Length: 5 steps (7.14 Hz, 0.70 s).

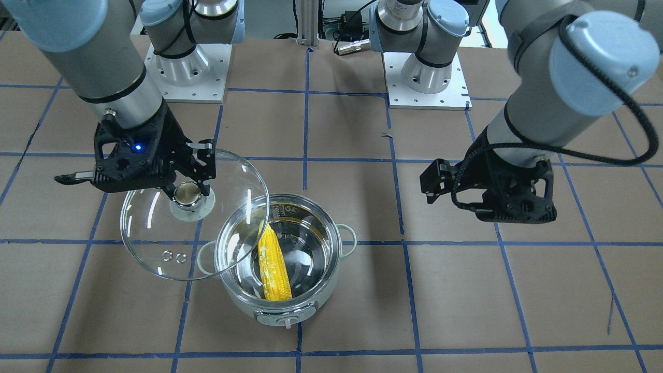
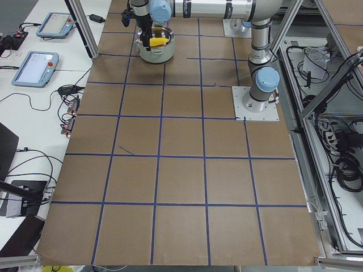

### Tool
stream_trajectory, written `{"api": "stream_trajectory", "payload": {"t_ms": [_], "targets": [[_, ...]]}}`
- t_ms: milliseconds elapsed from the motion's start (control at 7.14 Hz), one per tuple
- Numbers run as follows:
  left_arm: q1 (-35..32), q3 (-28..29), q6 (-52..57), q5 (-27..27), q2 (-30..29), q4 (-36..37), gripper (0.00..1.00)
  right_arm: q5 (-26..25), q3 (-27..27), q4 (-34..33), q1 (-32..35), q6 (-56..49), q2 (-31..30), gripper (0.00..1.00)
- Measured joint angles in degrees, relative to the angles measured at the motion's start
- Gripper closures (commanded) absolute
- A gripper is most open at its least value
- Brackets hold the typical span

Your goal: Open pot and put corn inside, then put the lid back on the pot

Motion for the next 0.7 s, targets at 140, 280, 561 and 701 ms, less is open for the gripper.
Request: {"api": "stream_trajectory", "payload": {"t_ms": [140, 280, 561, 701], "targets": [[0.2, -0.7, 0.1, 0.0, 1.9, -0.9, 0.0, -0.5, 1.0, -2.9, 1.4, 1.6, 0.9, 0.6], [0.3, -2.8, 0.1, 0.0, 4.0, -1.2, 0.0, -1.2, 1.7, -5.4, 2.9, 3.5, 2.1, 0.6], [0.5, -7.8, 0.1, 0.0, 8.4, -1.0, 0.0, -2.6, 2.0, -8.9, 5.6, 6.9, 4.6, 0.6], [0.6, -9.4, 0.3, 0.0, 9.8, -1.0, 0.0, -3.0, 2.1, -10.5, 6.7, 8.4, 5.8, 0.59]]}}
